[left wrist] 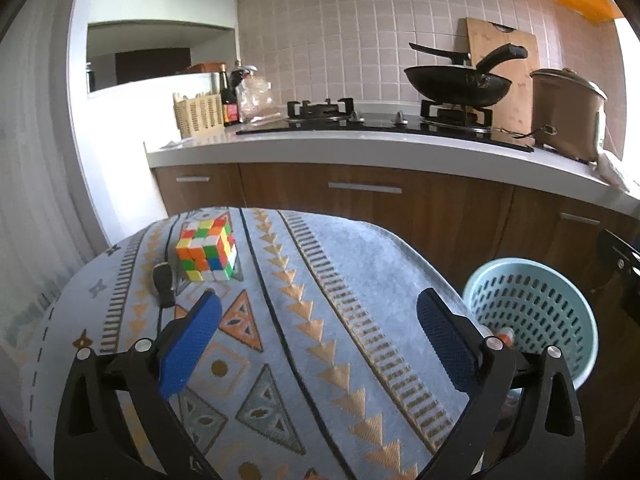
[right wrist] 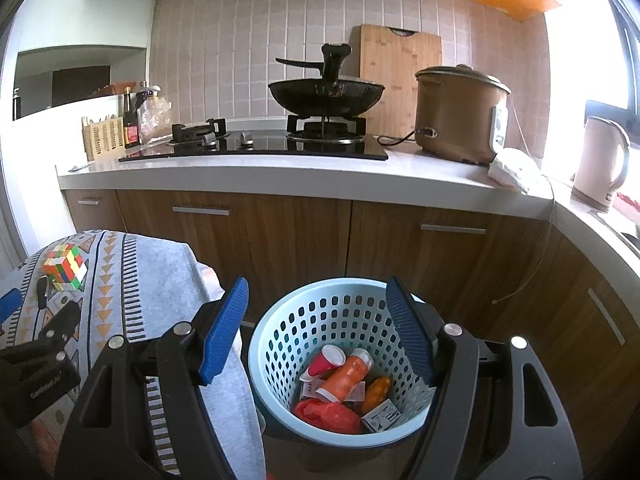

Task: Collect trash

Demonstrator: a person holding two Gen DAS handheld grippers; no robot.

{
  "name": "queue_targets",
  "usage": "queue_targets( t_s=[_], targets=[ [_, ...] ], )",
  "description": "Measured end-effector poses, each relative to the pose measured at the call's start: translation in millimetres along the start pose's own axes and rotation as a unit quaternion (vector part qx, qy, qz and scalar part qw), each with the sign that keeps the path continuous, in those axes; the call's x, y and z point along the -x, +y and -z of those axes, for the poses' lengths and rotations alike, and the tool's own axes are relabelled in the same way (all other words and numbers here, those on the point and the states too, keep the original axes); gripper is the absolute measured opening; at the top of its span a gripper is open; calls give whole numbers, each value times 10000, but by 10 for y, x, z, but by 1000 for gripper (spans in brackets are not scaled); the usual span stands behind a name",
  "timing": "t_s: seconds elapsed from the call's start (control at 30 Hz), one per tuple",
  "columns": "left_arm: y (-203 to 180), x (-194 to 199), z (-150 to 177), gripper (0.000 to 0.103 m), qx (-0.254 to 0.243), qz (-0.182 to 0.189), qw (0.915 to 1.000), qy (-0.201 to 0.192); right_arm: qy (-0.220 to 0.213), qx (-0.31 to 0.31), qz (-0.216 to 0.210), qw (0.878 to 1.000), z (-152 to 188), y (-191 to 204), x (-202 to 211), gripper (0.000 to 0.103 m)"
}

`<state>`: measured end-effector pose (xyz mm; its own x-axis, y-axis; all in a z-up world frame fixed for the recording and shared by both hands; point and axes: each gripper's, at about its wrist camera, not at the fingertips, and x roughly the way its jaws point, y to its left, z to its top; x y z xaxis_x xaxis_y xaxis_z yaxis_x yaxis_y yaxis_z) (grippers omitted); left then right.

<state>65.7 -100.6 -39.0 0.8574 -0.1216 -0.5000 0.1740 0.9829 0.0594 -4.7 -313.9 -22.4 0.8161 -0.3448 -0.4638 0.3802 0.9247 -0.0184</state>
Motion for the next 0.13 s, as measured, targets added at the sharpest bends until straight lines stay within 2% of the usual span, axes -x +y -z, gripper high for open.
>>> queue_targets(
  t_s=[0.13],
  targets=[
    [93, 94, 20, 95, 32, -4, 10000, -27, -42, 3, -19, 10000, -3, 22, 54, 67]
  ],
)
